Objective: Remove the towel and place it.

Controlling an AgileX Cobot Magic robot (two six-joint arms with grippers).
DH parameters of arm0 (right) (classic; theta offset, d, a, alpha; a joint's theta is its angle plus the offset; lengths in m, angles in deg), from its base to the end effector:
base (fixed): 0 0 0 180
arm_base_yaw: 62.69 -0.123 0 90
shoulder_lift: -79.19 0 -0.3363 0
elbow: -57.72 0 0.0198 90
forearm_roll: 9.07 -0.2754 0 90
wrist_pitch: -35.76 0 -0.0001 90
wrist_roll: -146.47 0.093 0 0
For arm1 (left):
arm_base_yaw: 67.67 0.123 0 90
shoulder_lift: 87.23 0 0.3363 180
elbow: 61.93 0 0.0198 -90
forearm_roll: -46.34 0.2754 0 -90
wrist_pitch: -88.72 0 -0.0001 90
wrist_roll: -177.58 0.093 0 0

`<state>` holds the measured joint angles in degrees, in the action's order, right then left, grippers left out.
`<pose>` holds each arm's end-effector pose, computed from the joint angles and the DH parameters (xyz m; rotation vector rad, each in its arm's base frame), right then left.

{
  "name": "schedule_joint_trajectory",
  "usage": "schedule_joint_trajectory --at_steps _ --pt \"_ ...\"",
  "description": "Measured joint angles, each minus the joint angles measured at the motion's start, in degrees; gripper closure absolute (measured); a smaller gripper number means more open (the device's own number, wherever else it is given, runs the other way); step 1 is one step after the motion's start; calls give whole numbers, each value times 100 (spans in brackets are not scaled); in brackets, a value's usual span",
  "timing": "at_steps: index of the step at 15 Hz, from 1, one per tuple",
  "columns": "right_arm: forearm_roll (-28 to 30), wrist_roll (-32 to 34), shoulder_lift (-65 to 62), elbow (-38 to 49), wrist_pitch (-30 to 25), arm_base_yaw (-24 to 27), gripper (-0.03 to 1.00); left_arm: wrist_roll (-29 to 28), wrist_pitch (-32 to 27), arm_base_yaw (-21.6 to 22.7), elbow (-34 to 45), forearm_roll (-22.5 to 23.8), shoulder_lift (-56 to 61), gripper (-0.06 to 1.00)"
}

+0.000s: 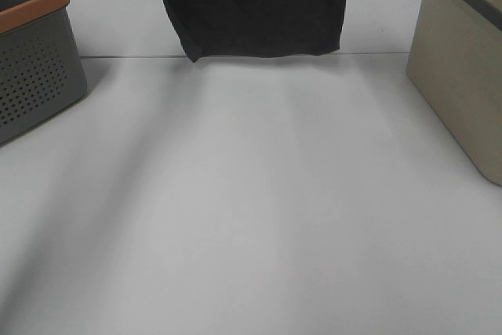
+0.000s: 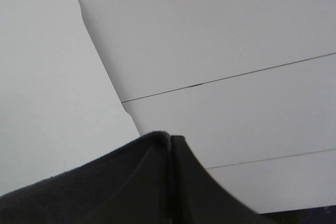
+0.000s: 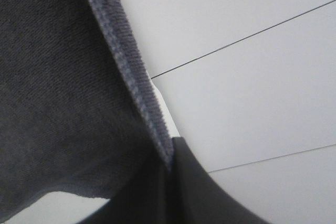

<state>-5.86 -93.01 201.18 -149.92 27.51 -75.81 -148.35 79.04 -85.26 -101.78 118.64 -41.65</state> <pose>0.5310 0.1230 0.3867 -1.1219 1.4513 -0.6225 0.5788 -0.1678 0.3489 -0.9672 1.5370 -1.0348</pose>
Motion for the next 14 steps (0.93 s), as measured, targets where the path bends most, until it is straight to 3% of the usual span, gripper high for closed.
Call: schedule_joint_trajectory --at_steps 1,2,5,8,14 --pt "-11 0 34 0 11 0 95 -23 149 46 17 218 -29 94" --pt "-57 57 80 189 -115 0 95 -6 143 34 424 854 -6 94" --pt "-86 63 -92 1375 -109 0 95 -29 -533 -424 2023 1100 430 94" --pt "-86 46 -693 2727 29 -17 95 -275 -516 -584 3369 1272 1020 94" --pt "-321 46 -1335 4429 103 -367 95 -321 -46 -636 5397 1530 1725 94"
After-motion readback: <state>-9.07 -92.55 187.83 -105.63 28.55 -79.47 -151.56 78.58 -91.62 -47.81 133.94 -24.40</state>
